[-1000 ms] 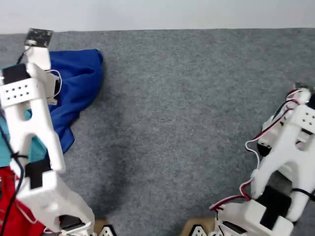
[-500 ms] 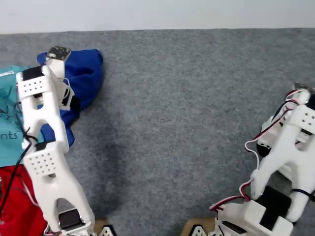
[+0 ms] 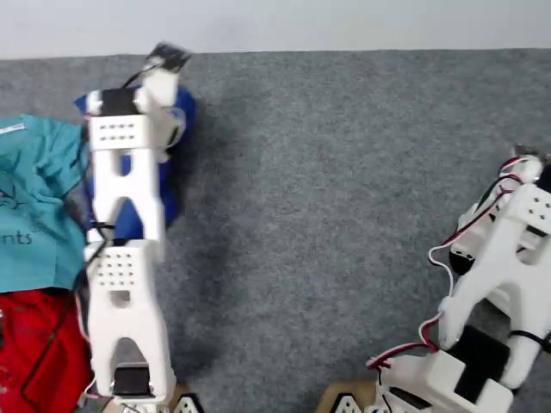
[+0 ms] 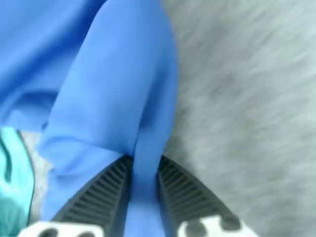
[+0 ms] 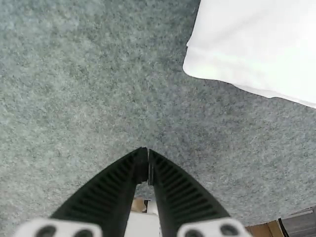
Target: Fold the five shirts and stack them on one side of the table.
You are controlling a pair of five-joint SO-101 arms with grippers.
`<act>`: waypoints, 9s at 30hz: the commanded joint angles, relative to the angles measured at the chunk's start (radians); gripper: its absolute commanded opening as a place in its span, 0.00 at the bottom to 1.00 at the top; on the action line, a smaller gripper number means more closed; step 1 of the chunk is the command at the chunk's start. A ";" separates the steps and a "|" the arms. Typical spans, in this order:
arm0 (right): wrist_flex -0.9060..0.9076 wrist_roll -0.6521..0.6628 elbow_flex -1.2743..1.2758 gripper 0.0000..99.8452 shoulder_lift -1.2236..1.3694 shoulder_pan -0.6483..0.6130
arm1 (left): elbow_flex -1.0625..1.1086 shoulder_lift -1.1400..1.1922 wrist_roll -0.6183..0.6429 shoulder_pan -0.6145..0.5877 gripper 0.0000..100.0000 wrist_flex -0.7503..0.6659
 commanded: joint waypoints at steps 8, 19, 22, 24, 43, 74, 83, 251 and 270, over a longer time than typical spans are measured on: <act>0.038 0.127 -0.006 0.01 -0.058 0.104 | 0.166 -0.227 0.069 0.374 0.00 0.026; 0.038 0.221 -0.008 0.01 -0.058 0.183 | 0.351 -0.242 0.081 0.497 0.11 0.026; 0.038 0.221 -0.008 0.01 -0.058 0.171 | 0.346 -0.292 0.109 0.476 0.18 0.026; 0.038 0.221 -0.008 0.01 -0.058 0.171 | 0.348 -0.342 0.107 0.465 0.21 0.026; 0.039 0.221 -0.005 0.22 -0.154 0.170 | 0.556 -0.450 0.052 0.052 0.21 -0.176; 0.039 0.221 0.166 0.22 -0.294 0.133 | 0.243 -0.516 -0.069 0.224 0.00 0.028; 0.039 0.222 0.167 0.22 -0.341 0.137 | 0.490 -0.531 -0.069 0.216 0.06 -0.034; 0.027 0.284 -0.129 0.01 0.171 -1.102 | 1.050 -0.907 -0.017 -0.543 0.21 -0.146; 0.035 0.281 -0.278 0.01 0.171 -0.796 | 1.248 -1.143 -0.051 -0.060 0.21 0.028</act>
